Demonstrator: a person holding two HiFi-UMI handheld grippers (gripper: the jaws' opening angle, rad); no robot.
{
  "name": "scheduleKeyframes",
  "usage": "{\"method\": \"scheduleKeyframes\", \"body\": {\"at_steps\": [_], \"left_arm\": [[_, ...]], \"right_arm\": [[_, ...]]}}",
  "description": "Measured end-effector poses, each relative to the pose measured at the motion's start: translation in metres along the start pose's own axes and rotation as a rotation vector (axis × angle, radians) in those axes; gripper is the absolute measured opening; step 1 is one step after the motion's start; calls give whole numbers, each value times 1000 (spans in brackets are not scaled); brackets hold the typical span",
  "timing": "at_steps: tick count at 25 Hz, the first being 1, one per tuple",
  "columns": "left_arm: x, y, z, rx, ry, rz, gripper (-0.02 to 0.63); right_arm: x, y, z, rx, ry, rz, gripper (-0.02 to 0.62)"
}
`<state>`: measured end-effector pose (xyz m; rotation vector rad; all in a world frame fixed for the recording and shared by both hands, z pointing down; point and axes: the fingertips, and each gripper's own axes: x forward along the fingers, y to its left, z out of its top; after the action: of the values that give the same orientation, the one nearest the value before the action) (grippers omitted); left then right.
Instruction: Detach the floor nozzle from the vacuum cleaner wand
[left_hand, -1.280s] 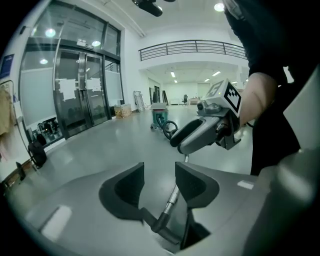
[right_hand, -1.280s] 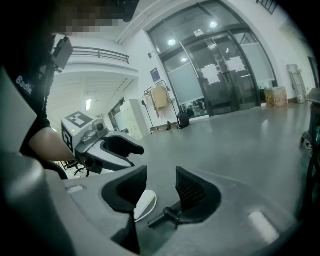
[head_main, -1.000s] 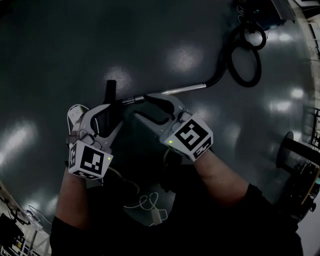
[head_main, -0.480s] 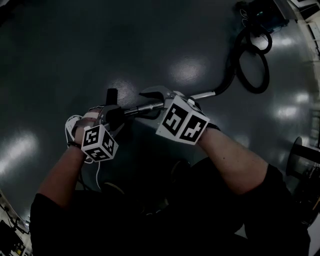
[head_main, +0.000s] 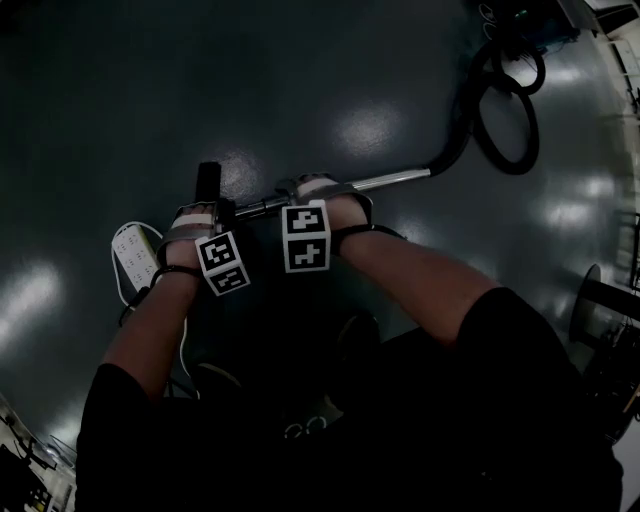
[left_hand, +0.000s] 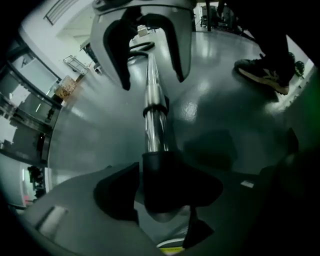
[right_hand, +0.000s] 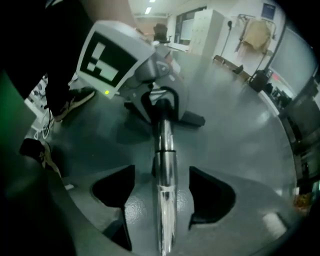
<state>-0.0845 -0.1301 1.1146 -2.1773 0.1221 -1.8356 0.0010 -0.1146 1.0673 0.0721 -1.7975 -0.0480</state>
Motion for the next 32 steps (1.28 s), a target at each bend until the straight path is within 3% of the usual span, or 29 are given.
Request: {"method": "scheduleKeyframes", "body": {"at_steps": [3, 5, 8, 13, 15, 16, 17, 22, 29, 30, 32], "left_arm": [[11, -3, -8, -39, 25, 18, 173], [6, -3, -6, -58, 16, -1, 166], [-13, -5, -1, -65, -13, -37, 166], [-61, 2, 17, -50, -76, -51, 170], [-76, 8, 19, -38, -80, -48, 170], [-82, 8, 18, -33, -77, -51, 172], [-87, 8, 16, -31, -75, -56, 172], [-100, 6, 15, -79, -115, -111, 172], [-107, -5, 22, -204, -205, -385, 175], [-110, -7, 22, -249, -212, -458, 176], [-121, -16, 25, -416, -230, -679, 176]], "right_arm": [[30, 16, -13, -114, 65, -4, 330], [38, 14, -16, -118, 56, -16, 333], [33, 9, -6, -69, -19, 7, 333], [20, 22, 13, -59, -147, 158, 330], [13, 21, 21, -49, -190, 193, 287], [9, 19, 25, -40, -210, 207, 201], [6, 18, 28, -29, -227, 228, 176], [-5, 22, 38, -5, -237, 286, 156], [-4, 24, 33, -16, -157, 241, 156], [-3, 25, 34, -23, -147, 234, 156], [-3, 27, 36, -61, -118, 203, 156]]}}
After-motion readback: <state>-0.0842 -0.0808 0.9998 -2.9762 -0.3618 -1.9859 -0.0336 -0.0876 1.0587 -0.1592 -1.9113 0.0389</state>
